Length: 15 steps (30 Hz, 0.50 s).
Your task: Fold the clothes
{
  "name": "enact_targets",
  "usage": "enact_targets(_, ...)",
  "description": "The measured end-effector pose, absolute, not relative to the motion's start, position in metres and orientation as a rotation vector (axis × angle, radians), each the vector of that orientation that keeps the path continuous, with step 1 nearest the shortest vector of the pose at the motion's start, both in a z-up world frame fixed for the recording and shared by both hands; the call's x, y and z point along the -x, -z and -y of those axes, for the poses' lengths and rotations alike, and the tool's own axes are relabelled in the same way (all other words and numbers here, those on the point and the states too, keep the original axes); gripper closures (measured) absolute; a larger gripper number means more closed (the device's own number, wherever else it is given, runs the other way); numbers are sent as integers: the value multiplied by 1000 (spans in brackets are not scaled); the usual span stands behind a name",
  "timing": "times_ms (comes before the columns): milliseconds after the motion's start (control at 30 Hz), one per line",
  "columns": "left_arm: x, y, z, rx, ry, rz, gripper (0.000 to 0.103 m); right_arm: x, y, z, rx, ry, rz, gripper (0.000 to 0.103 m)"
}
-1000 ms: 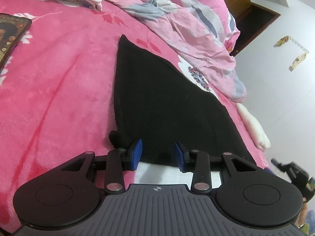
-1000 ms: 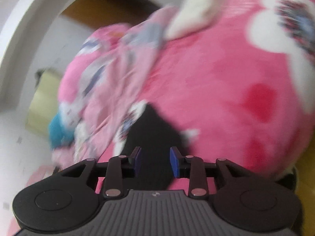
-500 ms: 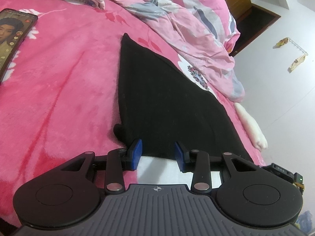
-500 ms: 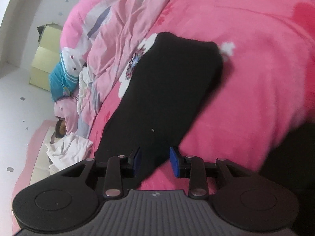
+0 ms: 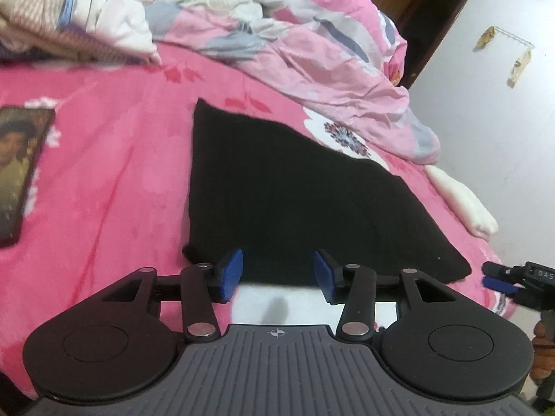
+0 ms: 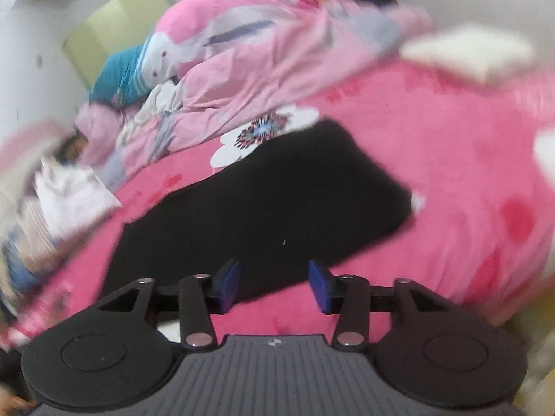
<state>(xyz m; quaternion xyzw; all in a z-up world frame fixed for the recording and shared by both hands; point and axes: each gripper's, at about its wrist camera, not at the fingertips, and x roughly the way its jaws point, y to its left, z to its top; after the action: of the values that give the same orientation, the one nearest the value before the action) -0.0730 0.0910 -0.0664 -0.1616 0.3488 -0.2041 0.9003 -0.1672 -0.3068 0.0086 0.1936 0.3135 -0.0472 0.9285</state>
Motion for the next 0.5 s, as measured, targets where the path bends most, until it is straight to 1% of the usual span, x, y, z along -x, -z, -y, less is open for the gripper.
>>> enact_targets(100, 72, 63, -83, 272, 405, -716, 51, 167, -17, 284, -229, 136, -590, 19)
enact_targets(133, 72, 62, -80, 251, 399, -714, 50, 166, -18, 277, -183, 145, -576, 16)
enact_targets(200, 71, 60, -75, 209, 387, -709, 46, 164, -18, 266, -125, 153, -551, 3)
enact_targets(267, 70, 60, -70, 186, 388, -716, 44, 161, -18, 258, -87, 155, -535, 1)
enact_targets(400, 68, 60, -61, 152, 383, -727, 38, 154, -16, 248, -70, 141, -551, 0)
enact_targets(500, 69, 59, -55, 113, 368, -724, 37, 150, -14, 241, -36, 155, -568, 0)
